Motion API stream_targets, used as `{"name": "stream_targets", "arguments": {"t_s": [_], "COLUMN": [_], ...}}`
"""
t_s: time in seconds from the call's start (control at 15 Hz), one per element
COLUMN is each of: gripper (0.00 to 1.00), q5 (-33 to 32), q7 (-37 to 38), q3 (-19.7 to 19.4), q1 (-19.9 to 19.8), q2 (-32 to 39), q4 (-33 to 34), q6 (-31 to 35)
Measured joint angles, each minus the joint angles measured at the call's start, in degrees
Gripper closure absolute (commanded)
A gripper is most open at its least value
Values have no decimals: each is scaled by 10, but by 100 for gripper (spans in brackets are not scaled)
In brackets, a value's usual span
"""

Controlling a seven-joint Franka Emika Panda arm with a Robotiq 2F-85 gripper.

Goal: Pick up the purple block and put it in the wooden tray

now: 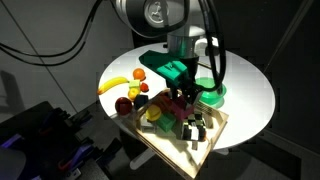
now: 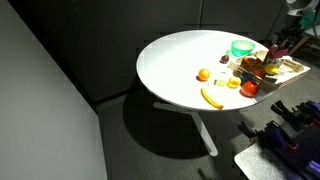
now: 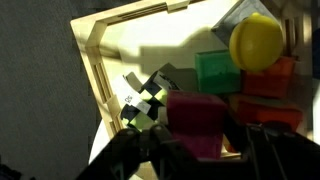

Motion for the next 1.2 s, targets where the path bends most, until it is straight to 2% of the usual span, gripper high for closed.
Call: {"name": "stream_targets", "arguments": {"t_s": [0.47, 0.53, 0.6, 0.8, 1.2], "gripper": [69, 19, 18, 0, 0], "q5": [14, 15, 15, 15, 15], "q7": [-6, -6, -7, -8, -10], "q3": [-4, -4, -4, -4, -2], "q1": [-4, -4, -4, -4, -4], "q2": [0, 0, 0, 0, 0], "q4": [-1, -1, -1, -2, -5], "q6": [0, 0, 0, 0, 0]}}
